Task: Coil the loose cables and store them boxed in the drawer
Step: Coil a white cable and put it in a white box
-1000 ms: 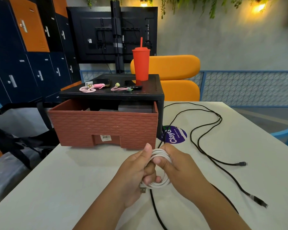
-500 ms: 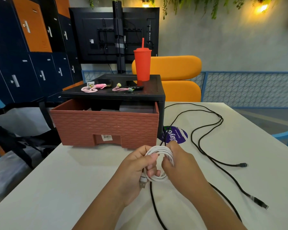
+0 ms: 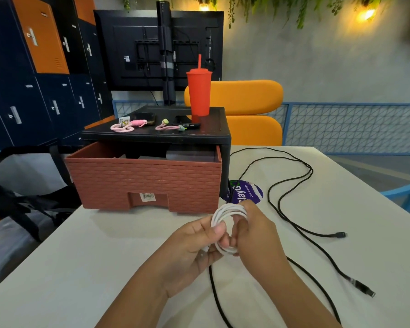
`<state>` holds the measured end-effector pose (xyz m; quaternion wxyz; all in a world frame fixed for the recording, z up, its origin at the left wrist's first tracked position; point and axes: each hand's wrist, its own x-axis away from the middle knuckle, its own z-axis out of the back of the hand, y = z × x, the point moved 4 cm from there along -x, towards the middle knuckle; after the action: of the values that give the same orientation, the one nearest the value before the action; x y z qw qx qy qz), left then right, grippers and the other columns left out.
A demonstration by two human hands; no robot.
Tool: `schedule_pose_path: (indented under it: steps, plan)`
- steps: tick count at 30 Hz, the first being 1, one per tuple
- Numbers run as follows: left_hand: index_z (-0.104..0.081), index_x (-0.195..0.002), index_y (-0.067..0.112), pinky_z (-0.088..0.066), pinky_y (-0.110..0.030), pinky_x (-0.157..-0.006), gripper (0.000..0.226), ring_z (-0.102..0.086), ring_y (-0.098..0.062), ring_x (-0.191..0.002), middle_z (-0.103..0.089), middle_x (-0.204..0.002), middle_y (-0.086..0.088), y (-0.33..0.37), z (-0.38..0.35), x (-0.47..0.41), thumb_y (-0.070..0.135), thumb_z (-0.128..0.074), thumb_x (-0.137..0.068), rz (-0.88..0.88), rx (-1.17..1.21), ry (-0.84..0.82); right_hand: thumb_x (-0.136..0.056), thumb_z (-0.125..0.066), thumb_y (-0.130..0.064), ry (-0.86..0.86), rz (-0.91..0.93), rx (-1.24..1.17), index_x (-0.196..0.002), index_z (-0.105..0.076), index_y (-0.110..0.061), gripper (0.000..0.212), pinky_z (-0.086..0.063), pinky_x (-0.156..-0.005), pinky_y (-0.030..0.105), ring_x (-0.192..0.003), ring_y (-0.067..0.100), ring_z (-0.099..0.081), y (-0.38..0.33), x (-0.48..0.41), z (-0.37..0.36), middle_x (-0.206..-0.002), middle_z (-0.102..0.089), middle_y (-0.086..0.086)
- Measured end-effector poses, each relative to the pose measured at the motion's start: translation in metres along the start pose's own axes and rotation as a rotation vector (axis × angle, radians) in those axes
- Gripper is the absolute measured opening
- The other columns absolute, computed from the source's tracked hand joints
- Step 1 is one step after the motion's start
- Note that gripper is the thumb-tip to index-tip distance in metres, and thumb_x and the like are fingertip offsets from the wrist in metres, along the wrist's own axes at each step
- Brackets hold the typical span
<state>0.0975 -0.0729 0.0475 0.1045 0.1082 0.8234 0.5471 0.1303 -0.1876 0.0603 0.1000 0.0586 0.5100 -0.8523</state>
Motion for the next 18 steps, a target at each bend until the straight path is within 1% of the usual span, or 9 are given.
schedule_pose_path:
  steps: [3,5,7,9,10,13,14,16,18]
  plan:
    - [-0.06,-0.084,0.006,-0.053,-0.026,-0.076,0.014,-0.061,-0.016,-0.073,-0.059,-0.067,-0.004,0.0,-0.004,0.0,0.019,-0.055,-0.08,-0.03,0.053,0.014,-0.092,-0.044,-0.009,0.039,-0.047,-0.153,-0.078,-0.048,-0.023,0.02,-0.045,-0.045,0.016,-0.057,0.011,-0.051,0.002,0.0,0.0,-0.067,-0.051,0.0]
    - [-0.053,-0.086,0.003,-0.052,-0.026,-0.071,0.019,-0.058,-0.016,-0.067,-0.053,-0.061,-0.003,-0.001,-0.008,-0.001,0.022,-0.057,-0.088,-0.067,0.071,0.06,-0.093,-0.043,-0.009,0.051,-0.039,-0.154,-0.076,-0.047,-0.025,0.023,-0.04,-0.039,0.015,-0.054,0.01,-0.051,0.001,0.0,-0.001,-0.066,-0.052,0.0]
    - [-0.05,-0.083,0.003,-0.052,-0.025,-0.065,0.02,-0.054,-0.015,-0.061,-0.047,-0.056,-0.002,-0.001,-0.009,-0.002,0.023,-0.051,-0.084,-0.095,0.095,0.116,-0.095,-0.04,-0.013,0.045,-0.037,-0.143,-0.078,-0.047,-0.024,0.022,-0.038,-0.037,0.015,-0.054,0.012,-0.053,0.003,0.001,-0.003,-0.067,-0.054,0.001]
    - [-0.052,-0.08,0.003,-0.051,-0.024,-0.061,0.019,-0.051,-0.015,-0.057,-0.042,-0.054,-0.002,0.0,-0.008,-0.002,0.022,-0.049,-0.078,-0.114,0.107,0.165,-0.095,-0.042,-0.017,0.039,0.014,-0.101,-0.081,-0.049,-0.026,0.018,-0.043,-0.044,0.023,-0.054,0.009,-0.053,0.003,0.0,-0.003,-0.067,-0.056,-0.002]
    - [-0.054,-0.079,0.004,-0.05,-0.023,-0.06,0.018,-0.049,-0.015,-0.056,-0.04,-0.054,-0.002,0.001,-0.005,-0.002,0.021,-0.05,-0.077,-0.117,0.106,0.186,-0.094,-0.044,-0.019,0.031,0.048,-0.073,-0.08,-0.05,-0.029,0.018,-0.043,-0.048,0.022,-0.055,0.005,-0.053,0.002,0.0,-0.003,-0.066,-0.055,-0.006]
    - [-0.062,-0.071,0.008,-0.05,-0.025,-0.061,0.018,-0.047,-0.015,-0.055,-0.038,-0.054,-0.002,0.004,0.003,-0.001,0.021,-0.051,-0.077,-0.101,0.116,0.224,-0.091,-0.052,-0.028,-0.021,0.145,-0.075,-0.082,-0.051,-0.036,0.012,-0.038,-0.051,0.011,-0.061,-0.008,-0.053,0.0,0.002,-0.002,-0.065,-0.055,-0.014]
    - [-0.062,-0.07,0.008,-0.049,-0.026,-0.063,0.018,-0.047,-0.016,-0.055,-0.037,-0.054,-0.002,0.004,0.006,-0.001,0.021,-0.051,-0.077,-0.097,0.109,0.233,-0.09,-0.054,-0.035,-0.038,0.154,-0.115,-0.084,-0.054,-0.035,0.006,-0.038,-0.052,0.01,-0.061,-0.008,-0.052,-0.003,0.003,0.0,-0.064,-0.057,-0.016]
    - [-0.06,-0.069,0.009,-0.047,-0.027,-0.063,0.018,-0.046,-0.016,-0.054,-0.036,-0.054,-0.002,0.006,0.008,0.0,0.022,-0.051,-0.078,-0.091,0.09,0.248,-0.085,-0.049,-0.05,-0.045,0.166,-0.184,-0.083,-0.057,-0.032,0.019,-0.037,-0.053,0.012,-0.057,-0.001,-0.049,-0.003,0.004,0.003,-0.064,-0.057,-0.017]
    - [-0.061,-0.068,0.01,-0.045,-0.027,-0.062,0.019,-0.045,-0.016,-0.054,-0.035,-0.054,-0.002,0.005,0.009,-0.001,0.022,-0.051,-0.08,-0.079,0.074,0.263,-0.09,-0.048,-0.042,0.014,0.197,-0.145,-0.078,-0.056,-0.034,0.017,-0.038,-0.057,0.013,-0.061,0.002,-0.05,-0.001,0.002,0.009,-0.069,-0.059,-0.012]
